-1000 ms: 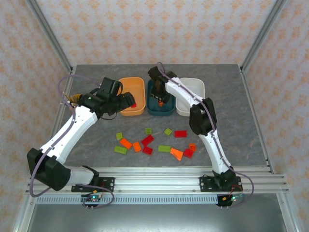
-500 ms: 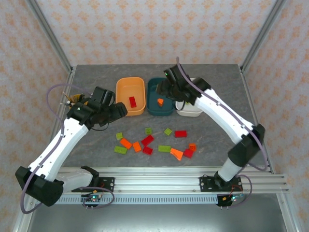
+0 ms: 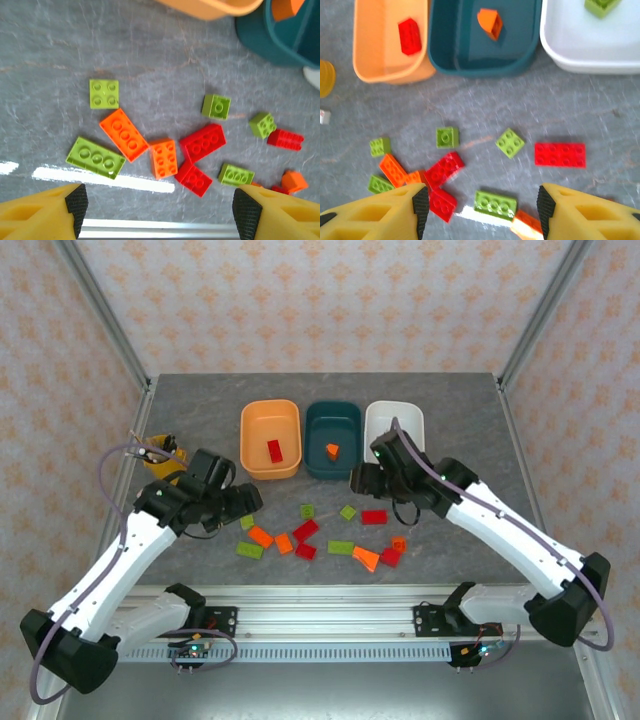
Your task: Sort the legos into containers by color
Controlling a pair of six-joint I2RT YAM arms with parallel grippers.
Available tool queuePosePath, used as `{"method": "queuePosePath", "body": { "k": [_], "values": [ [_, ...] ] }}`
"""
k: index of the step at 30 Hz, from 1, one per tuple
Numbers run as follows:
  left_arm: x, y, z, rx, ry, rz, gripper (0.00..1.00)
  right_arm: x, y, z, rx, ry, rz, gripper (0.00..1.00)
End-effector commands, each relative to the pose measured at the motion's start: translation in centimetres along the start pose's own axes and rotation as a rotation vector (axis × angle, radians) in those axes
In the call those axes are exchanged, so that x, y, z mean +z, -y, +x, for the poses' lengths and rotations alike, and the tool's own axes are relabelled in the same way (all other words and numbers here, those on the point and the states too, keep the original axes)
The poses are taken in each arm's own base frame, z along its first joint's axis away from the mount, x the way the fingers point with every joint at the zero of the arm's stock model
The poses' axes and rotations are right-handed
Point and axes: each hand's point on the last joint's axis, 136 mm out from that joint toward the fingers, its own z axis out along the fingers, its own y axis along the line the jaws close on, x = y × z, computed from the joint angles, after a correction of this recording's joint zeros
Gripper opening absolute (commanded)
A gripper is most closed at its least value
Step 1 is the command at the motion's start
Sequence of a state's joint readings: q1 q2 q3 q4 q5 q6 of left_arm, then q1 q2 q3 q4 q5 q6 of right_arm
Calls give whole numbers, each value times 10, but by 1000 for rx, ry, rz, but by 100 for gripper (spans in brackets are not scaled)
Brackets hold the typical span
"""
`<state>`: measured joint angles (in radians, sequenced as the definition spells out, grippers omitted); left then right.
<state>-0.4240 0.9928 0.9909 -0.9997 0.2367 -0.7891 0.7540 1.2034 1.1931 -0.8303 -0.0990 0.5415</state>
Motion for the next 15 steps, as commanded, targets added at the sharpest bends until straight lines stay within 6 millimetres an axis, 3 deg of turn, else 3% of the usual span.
{"method": "queuePosePath", "body": {
  "k": [1,5,10,15],
  "values": [
    [2,1,18,-5,-36,17,79,-3,15,25,7,-39,44,61],
    [8,-3,26,-61,-17,17,78,-1,17,47,-29,-72,60,61],
    [13,-1,32,-128,-2,49,77,2,13,65,-83,-118,25,61],
    [13,-11,37,-180,9,31,77,4,5,77,-190,-164,-16,60]
  ]
}}
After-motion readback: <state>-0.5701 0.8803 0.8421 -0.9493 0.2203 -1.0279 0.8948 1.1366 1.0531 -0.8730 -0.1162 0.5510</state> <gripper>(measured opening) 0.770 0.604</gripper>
